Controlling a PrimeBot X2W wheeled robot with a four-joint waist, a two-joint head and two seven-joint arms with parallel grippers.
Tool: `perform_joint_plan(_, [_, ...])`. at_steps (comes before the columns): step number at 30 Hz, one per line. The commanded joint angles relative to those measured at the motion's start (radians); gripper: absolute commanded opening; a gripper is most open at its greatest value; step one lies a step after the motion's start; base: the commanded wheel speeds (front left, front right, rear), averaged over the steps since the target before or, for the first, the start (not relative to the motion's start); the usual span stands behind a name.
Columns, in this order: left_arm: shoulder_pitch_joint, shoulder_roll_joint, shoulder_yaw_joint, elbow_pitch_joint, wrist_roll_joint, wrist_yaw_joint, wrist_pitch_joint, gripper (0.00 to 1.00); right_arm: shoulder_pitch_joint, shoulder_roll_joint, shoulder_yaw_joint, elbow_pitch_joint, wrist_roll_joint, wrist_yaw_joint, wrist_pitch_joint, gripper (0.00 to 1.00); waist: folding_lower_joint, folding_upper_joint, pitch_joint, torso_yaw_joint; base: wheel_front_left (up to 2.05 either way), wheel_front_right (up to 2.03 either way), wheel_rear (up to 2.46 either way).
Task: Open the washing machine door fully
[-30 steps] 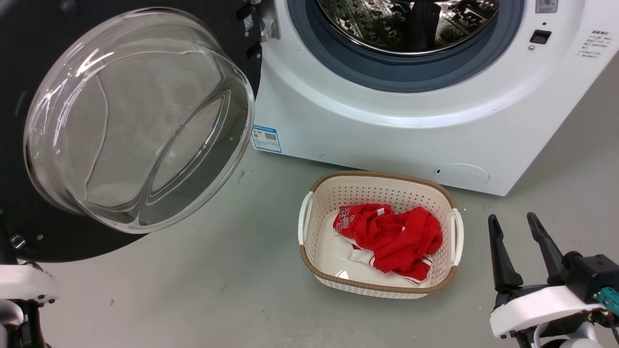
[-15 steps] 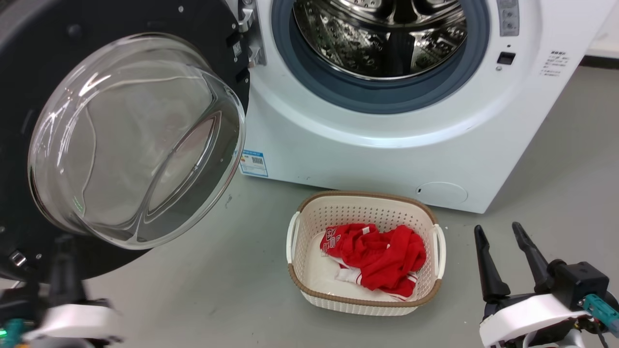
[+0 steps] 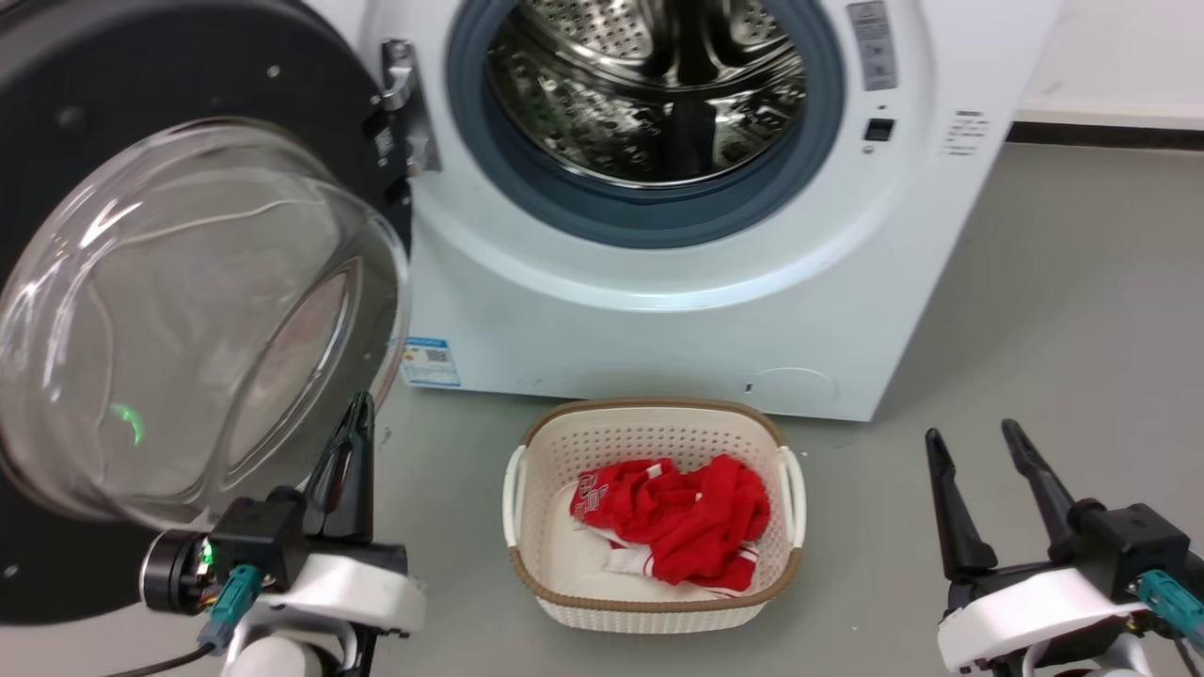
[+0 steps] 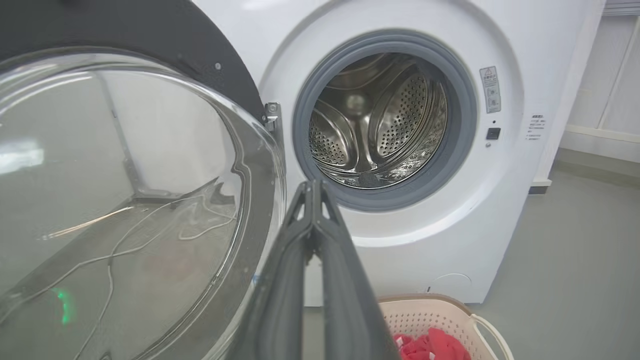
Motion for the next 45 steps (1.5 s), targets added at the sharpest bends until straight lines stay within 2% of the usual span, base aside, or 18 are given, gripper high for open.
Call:
perform_joint_plan(1, [-0.018,-0.002,0.002,0.000,0.006,-0.003,-0.002,0.00,0.010,0.001,-0.004,-0.012,-0.006,-0.001,0.002,1.00,0.0000,-0.0001,-0.014,-0.025,0.00,0.00,0.00])
perform_joint_plan(8, [-0.037,-0.026,0.022,-0.001,0.014,-0.001,-0.002,0.00,0.032,0.002,-0.010,-0.046,-0.018,-0.001,0.018,1.00,0.0000,-0.0001,-0.028,-0.067,0.00,0.00,0.00])
perform_joint_plan(15, [-0.007,-0.053,0.051,0.008,0.017,-0.006,-0.002,0.01,0.041,0.001,-0.010,-0.054,-0.008,0.000,0.016,1.00,0.0000,-0.0001,-0.032,-0.078,0.00,0.00,0.00])
perform_joint_plan(16, [-0.003,-0.054,0.054,0.009,0.020,-0.007,-0.002,0.35,0.040,0.001,-0.010,-0.054,-0.006,-0.001,0.015,1.00,0.0000,-0.0001,-0.032,-0.079,0.00,0.00,0.00])
perform_joint_plan(17, [0.000,-0.056,0.057,0.009,0.022,-0.009,-0.002,0.73,0.039,0.001,-0.010,-0.053,-0.005,-0.001,0.015,1.00,0.0000,-0.0001,-0.033,-0.080,0.00,0.00,0.00])
perform_joint_plan(18, [0.000,-0.056,0.057,0.009,0.022,-0.009,-0.002,0.73,0.039,0.001,-0.010,-0.053,-0.005,-0.001,0.015,1.00,0.0000,-0.0001,-0.033,-0.080,0.00,0.00,0.00])
perform_joint_plan(19, [0.002,-0.060,0.060,0.008,0.022,-0.013,-0.002,1.00,0.038,0.001,-0.009,-0.053,-0.004,-0.001,0.014,1.00,0.0000,-0.0001,-0.033,-0.081,0.00,0.00,0.00])
perform_joint_plan(27, [0.018,-0.080,0.088,-0.009,0.051,-0.017,-0.002,1.00,0.033,0.001,-0.011,-0.046,0.001,-0.001,0.012,1.00,0.0000,-0.0001,-0.035,-0.086,0.00,0.00,0.00])
perform_joint_plan(45, [0.042,-0.113,0.110,-0.005,0.076,-0.057,-0.002,1.00,0.025,0.001,-0.023,-0.021,0.006,-0.001,0.005,1.00,0.0000,-0.0001,-0.037,-0.092,0.00,0.00,0.00])
